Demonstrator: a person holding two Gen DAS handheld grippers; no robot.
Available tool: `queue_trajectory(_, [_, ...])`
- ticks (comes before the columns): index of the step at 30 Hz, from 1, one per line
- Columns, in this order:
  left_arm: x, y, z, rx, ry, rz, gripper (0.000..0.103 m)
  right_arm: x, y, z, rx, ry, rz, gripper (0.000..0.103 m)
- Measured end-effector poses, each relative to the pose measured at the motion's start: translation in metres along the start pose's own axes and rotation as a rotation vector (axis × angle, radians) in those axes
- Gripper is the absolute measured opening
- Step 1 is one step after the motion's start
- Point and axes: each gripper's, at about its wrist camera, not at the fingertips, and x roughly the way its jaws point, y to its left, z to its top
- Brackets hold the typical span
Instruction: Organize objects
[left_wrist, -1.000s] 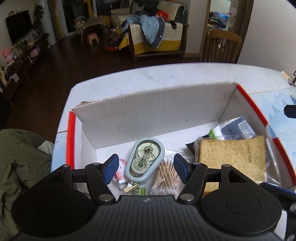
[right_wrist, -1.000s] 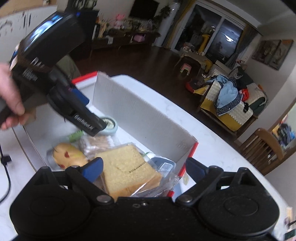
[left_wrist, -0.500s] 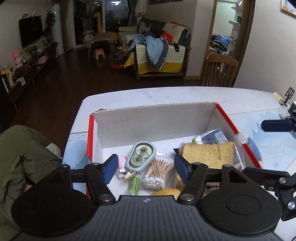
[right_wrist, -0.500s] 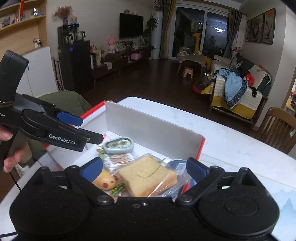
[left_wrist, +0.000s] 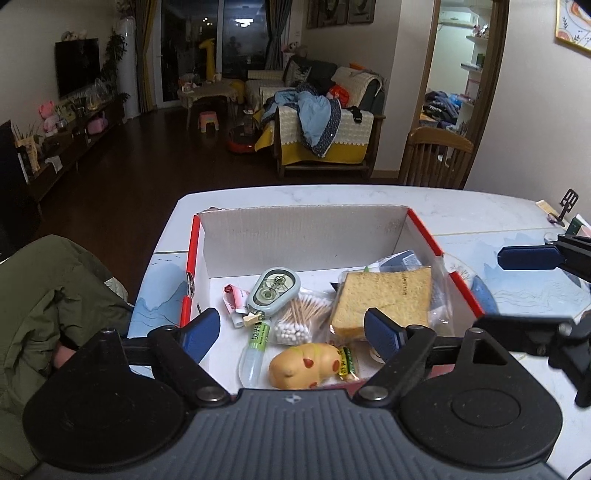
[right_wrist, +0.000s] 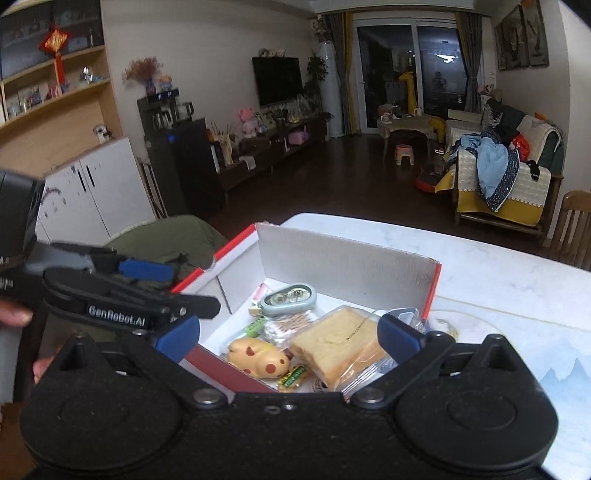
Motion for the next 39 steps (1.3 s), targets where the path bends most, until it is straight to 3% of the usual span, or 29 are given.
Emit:
queue_trajectory(2, [-0.005,-0.002,-0.002,-0.007,-0.015,-0.005,0.102,-0.005,-0.001,-0.001,0.012,-0.010,0.002,0.103])
queue_trajectory(3, [-0.009,-0.003,-0.003,-0.010,-0.026,-0.004,0.103,-0.007,-0.002,-0.002,0.016,-0.015,-0.001,0.103])
queue_trajectory(15, [-0.035,-0.023,-0.019,-0.062,-0.075,-0.002,0.103,-0.023,-0.012,-0.020,0.035,-0.046,-0.027,0.103])
queue_trajectory(24, [-0.052,-0.042,-0.029,-0.037,-0.112,0.041,0.103,-0.029,-0.017,-0.029,0.043,-0.050,-0.032,0.103])
queue_trajectory(39, [-0.056,-0.052,-0.040,-0.062,-0.106,0.042,0.103,-0.027,-0.020,-0.037,0.039,-0.046,-0.042,0.103])
